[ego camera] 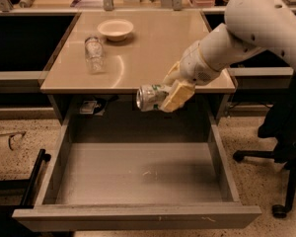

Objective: Place 7up can into top drawer

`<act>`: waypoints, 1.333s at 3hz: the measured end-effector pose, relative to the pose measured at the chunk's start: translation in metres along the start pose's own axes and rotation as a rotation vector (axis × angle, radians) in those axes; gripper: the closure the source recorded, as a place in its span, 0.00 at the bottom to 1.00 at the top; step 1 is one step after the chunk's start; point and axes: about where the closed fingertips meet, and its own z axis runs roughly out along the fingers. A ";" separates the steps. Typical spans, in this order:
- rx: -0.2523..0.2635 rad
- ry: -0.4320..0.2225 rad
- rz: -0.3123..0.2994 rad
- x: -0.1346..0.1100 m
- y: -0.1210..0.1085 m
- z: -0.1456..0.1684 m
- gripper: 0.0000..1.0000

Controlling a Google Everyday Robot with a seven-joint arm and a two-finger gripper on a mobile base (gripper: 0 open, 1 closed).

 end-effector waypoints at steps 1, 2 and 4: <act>-0.027 0.058 -0.024 0.009 0.019 0.026 1.00; -0.027 0.058 -0.024 0.009 0.019 0.026 1.00; -0.074 0.161 -0.084 0.045 0.056 0.140 1.00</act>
Offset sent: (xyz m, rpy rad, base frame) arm -0.0091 0.0076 -0.0222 -0.0490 0.0051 0.0159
